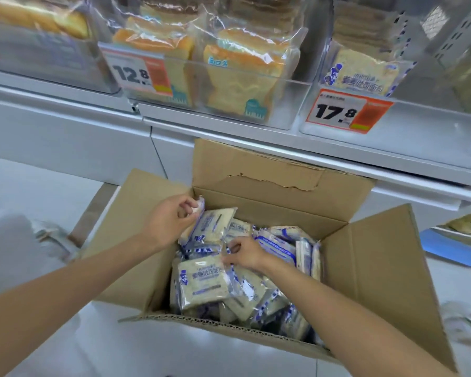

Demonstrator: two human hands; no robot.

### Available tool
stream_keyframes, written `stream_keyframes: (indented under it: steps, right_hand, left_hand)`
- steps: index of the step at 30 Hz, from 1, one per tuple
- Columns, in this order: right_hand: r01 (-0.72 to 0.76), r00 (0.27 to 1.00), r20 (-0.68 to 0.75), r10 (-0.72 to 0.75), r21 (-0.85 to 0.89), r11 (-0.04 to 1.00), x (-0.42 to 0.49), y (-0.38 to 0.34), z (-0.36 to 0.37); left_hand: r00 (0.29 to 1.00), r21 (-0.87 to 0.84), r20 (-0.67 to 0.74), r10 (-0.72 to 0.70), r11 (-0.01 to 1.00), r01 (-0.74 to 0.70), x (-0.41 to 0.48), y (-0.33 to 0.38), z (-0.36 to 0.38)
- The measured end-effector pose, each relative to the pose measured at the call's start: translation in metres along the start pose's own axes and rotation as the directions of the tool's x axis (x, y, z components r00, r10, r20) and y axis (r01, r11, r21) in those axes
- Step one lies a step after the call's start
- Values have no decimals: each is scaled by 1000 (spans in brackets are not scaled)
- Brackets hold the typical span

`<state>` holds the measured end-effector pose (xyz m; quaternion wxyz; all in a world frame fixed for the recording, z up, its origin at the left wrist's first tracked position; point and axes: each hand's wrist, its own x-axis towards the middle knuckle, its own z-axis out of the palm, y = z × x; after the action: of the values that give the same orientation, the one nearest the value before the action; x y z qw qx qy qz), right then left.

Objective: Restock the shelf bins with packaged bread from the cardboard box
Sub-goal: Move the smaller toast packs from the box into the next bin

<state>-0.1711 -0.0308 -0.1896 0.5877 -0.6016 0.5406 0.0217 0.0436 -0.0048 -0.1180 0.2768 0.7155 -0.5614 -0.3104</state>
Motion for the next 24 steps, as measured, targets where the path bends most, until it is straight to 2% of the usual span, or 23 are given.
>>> stream_keyframes:
  steps: [2,4,8,10,12,14,16,17,19,20,22,24]
  right_hand:
    - [13,997,-80,-5,90,996,0,3,-4]
    - [46,995,-99,-27,188,981,-11,1,-19]
    - [160,982,-141,-128,247,956,-46,-13,-65]
    - [200,971,-196,-138,344,917,-58,-20,-84]
    - [230,964,-235,-122,513,827,-64,-27,-94]
    - [231,969,-215,-124,599,766,-69,-31,-96]
    - [209,975,-183,-125,569,795,-73,-29,-94]
    - [171,981,-162,-103,494,853,-71,-24,-90]
    - [58,992,-122,-30,239,969,-63,-7,-80]
    - [9,995,-95,2,114,993,-58,2,-74]
    - [-62,998,-9,62,-20,998,-46,21,-58]
    - [-124,989,74,128,-56,991,-36,33,-38]
  left_hand:
    - [1000,-30,-1,-9,999,9,1,-2,0]
    - [1000,-64,13,-22,998,22,2,-3,1]
    - [998,-179,36,-60,982,65,0,9,6]
    - [996,-232,26,-90,968,94,-2,25,11]
    - [987,-304,103,-121,941,147,-4,40,16]
    - [950,-392,267,-164,882,263,-5,48,21]
    - [923,-420,331,-197,845,331,-7,48,23]
    - [925,-425,315,-214,840,339,-8,45,21]
    - [935,-432,253,-250,835,341,-8,33,16]
    - [938,-431,231,-257,837,336,-8,26,12]
    - [941,-433,214,-263,838,333,-8,16,5]
    - [937,-448,216,-273,825,344,-9,10,2]
